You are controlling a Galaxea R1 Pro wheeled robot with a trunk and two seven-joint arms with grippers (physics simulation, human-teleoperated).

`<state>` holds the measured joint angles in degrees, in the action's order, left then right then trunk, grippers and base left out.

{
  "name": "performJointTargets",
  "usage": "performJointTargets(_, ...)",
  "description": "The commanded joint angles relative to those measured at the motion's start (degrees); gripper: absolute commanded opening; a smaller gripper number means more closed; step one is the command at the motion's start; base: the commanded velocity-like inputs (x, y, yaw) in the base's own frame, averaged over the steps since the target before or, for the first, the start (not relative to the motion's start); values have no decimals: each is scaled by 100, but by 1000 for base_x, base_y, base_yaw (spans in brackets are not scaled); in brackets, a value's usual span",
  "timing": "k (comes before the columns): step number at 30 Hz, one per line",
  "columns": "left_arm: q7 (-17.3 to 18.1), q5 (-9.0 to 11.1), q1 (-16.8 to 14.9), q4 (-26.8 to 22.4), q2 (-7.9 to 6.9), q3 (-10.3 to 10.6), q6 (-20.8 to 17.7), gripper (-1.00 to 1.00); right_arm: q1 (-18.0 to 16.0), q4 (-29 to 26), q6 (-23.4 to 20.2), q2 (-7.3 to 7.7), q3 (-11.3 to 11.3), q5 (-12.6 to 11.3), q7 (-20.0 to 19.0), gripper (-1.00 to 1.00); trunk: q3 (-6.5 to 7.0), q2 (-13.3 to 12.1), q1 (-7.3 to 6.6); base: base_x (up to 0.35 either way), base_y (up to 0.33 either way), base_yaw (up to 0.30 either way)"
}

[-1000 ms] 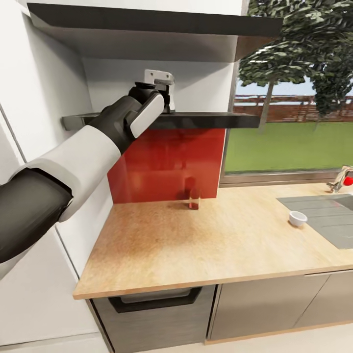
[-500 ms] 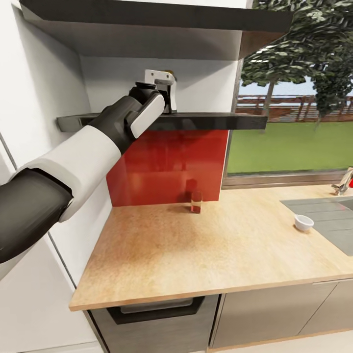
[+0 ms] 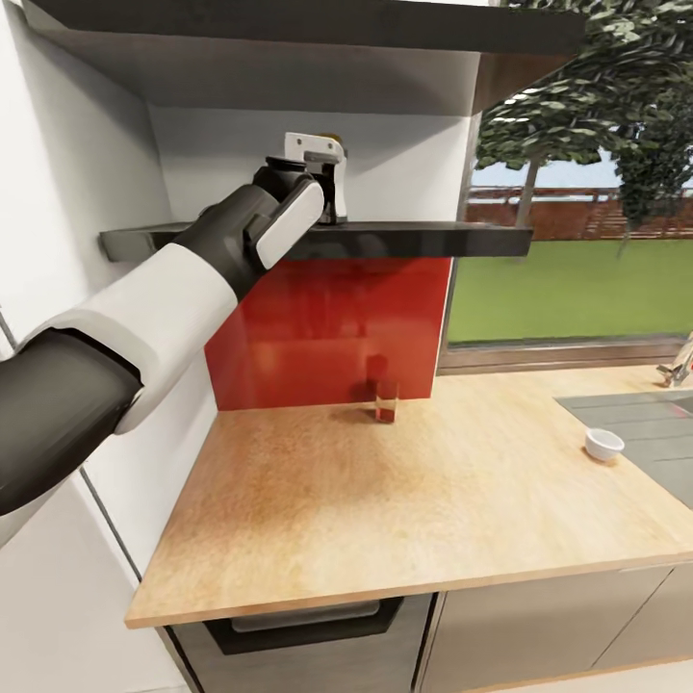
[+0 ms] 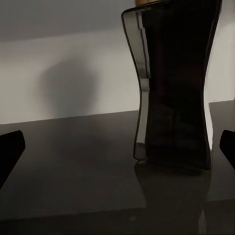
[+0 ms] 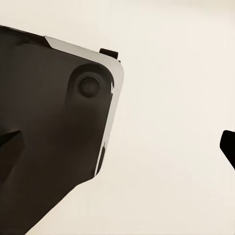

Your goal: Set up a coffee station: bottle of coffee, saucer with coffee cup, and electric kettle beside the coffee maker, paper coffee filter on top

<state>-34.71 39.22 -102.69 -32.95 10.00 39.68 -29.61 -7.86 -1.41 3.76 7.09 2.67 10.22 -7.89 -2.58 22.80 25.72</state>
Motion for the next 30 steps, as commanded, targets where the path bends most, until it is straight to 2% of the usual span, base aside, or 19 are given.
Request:
performJointTargets(1,-44,43,-14,0,0,22,-10,100,-2,3,20,3,23,24,-10,100,-14,12,6,243,0,0)
performJointTargets(8,-45,43,-17,-71,0,11,-6,100,23,3,21,3,23,24,-11,100,-14,12,6,181,0,0)
performJointTargets(16,-62,33,19,-413,0,5,-40,100,37,1,22,3,23,24,-10,100,-14,12,6,17,0,0)
performJointTargets(30,-70,33,21,-427,0,5,-57,100,70,5,27,3,23,24,-11,100,-14,12,6,0,0,0)
